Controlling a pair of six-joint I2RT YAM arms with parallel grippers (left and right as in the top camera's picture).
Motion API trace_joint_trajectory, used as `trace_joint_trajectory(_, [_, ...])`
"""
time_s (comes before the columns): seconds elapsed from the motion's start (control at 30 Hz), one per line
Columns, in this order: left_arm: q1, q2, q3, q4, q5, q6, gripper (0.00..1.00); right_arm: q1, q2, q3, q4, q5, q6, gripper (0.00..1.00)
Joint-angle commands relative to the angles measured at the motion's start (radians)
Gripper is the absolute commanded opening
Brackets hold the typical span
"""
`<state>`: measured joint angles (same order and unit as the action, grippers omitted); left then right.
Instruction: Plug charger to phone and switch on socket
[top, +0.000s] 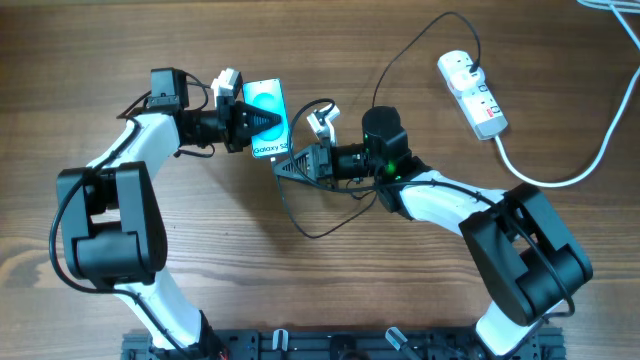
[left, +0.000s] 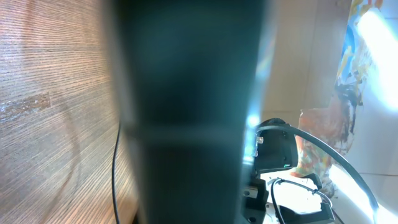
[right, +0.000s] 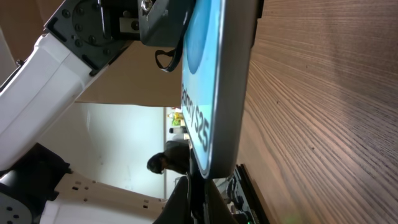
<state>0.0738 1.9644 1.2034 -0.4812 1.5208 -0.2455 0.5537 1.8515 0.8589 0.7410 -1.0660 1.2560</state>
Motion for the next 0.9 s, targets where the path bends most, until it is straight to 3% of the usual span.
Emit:
trace_joint_trajectory(0.0, [-0.003,-0.032,-0.001,0.003,0.056,0.005,0.04,-0.002,0.017,0.003,0.007,0.003,0.001,0.05])
trace_joint_trajectory(0.87, [-0.003,-0.032,-0.001,0.004,0.056,0.005,0.04,-0.001,0.017,0.003,0.032,-0.017,0.008,0.04])
